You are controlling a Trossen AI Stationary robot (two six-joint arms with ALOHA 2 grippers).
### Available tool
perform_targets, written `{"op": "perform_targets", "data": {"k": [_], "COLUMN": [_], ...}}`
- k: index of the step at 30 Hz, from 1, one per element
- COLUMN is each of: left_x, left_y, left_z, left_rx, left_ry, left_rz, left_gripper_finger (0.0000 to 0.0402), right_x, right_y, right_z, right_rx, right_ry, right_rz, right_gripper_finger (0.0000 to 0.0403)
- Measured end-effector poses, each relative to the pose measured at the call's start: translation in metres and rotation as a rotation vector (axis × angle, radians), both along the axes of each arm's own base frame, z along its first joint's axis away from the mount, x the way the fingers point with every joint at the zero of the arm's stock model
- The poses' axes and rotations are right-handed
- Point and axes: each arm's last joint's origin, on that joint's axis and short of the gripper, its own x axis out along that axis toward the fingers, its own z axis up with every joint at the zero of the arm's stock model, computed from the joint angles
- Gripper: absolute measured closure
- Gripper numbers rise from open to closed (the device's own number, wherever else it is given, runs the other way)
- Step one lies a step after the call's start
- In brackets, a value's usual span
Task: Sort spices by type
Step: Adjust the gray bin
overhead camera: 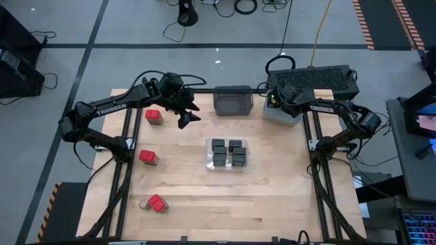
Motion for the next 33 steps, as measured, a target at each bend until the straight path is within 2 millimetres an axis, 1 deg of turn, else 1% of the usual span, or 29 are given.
{"op": "perform_targets", "data": {"k": [3,6,10,13,16,19,22,26,29,31,33], "left_x": [0.000,0.000,0.000,0.000,0.000,0.000,0.000,0.000,0.000,0.000,0.000], "left_y": [0.000,0.000,0.000,0.000,0.000,0.000,0.000,0.000,0.000,0.000,0.000], "left_z": [0.000,0.000,0.000,0.000,0.000,0.000,0.000,0.000,0.000,0.000,0.000], "left_rx": [0.000,0.000,0.000,0.000,-0.001,-0.003,-0.005,-0.004,-0.002,-0.001,-0.001], "left_ry": [0.000,0.000,-0.001,-0.001,-0.002,0.000,0.000,-0.001,-0.002,-0.002,-0.003], "left_rz": [0.000,0.000,0.000,0.001,0.001,0.002,0.000,-0.003,-0.005,-0.007,-0.008], "left_gripper_finger": [0.0149,0.0149,0.0149,0.0149,0.0149,0.0149,0.0149,0.0149,0.0149,0.0149,0.0149], "right_x": [0.000,0.000,0.002,0.003,0.004,0.004,0.001,-0.005,-0.010,-0.011,-0.009], "right_y": [0.000,0.000,-0.001,-0.001,0.001,0.002,0.005,0.012,0.020,0.027,0.036], "right_z": [0.000,0.000,0.001,0.006,0.016,0.031,0.048,0.066,0.072,0.075,0.077], "right_rx": [0.000,0.005,-0.002,-0.026,-0.056,-0.088,-0.084,-0.012,0.120,0.217,0.277], "right_ry": [0.000,-0.006,-0.013,-0.035,-0.056,-0.072,-0.086,-0.110,-0.133,-0.151,-0.164], "right_rz": [0.000,0.004,0.031,0.041,0.054,0.082,0.080,0.067,0.062,0.100,0.165], "right_gripper_finger": [0.0137,0.0120,0.0114,0.0113,0.0113,0.0113,0.0115,0.0131,0.0147,0.0157,0.0166]}}
